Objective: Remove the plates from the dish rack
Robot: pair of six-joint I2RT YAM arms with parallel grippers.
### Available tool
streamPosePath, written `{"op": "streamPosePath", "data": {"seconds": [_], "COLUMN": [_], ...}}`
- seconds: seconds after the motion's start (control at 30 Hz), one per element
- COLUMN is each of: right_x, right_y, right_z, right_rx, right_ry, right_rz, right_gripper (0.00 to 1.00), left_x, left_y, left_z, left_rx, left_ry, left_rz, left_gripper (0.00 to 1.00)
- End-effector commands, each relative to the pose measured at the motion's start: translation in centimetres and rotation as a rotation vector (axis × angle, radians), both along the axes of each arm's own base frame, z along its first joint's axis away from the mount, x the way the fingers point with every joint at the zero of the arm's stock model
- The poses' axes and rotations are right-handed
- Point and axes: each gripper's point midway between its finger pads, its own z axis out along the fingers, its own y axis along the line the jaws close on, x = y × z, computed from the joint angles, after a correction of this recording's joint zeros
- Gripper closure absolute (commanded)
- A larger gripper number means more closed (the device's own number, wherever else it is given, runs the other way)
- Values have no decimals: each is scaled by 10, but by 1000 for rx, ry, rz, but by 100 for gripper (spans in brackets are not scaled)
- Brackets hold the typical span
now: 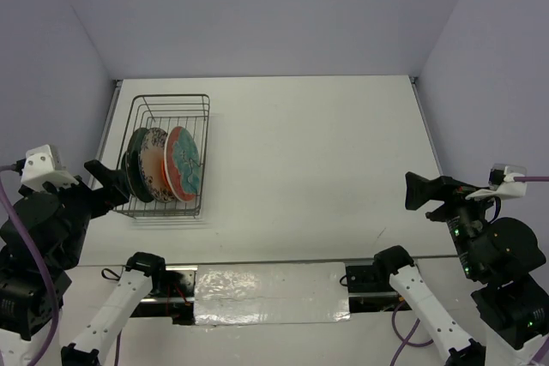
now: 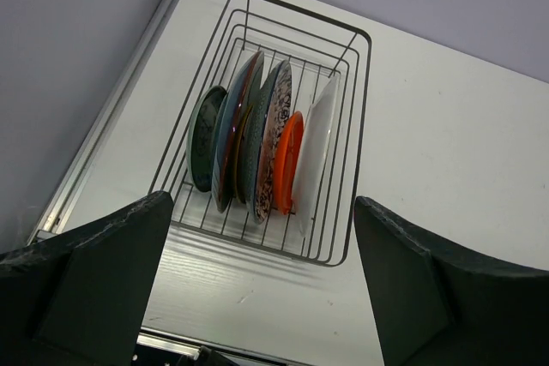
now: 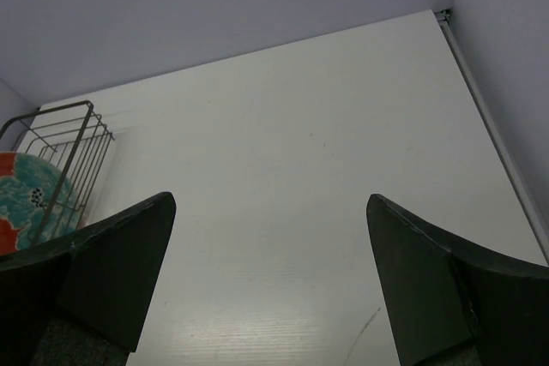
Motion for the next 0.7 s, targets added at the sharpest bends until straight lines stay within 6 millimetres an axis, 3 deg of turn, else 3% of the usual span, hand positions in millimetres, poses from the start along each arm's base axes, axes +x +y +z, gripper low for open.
{"op": "streamPosePath", "data": {"seconds": [0.0,0.2,0.3,0.47,0.67], "right_x": [-2,-1,5,19,33], "right_y": [-2,1,14,40,62], "right_z": [5,4,-2,-21,-35], "right_rx": [6,10,12,5,10], "right_ry": [-11,-32,-25,32,85], "right_rz": [-8,9,65,178,267], "right_gripper": [0,0,0,0,0], "left_x": [4,9,20,63,127], "left_y": [2,2,-7,-27,-45], "left_z": [7,9,6,-6,-45], "left_rx": [22,24,25,46,84], "left_ry": [-20,-5,24,94,267], "left_rz": [0,13,-29,-110,-146], "left_gripper": [0,1,0,0,0]}}
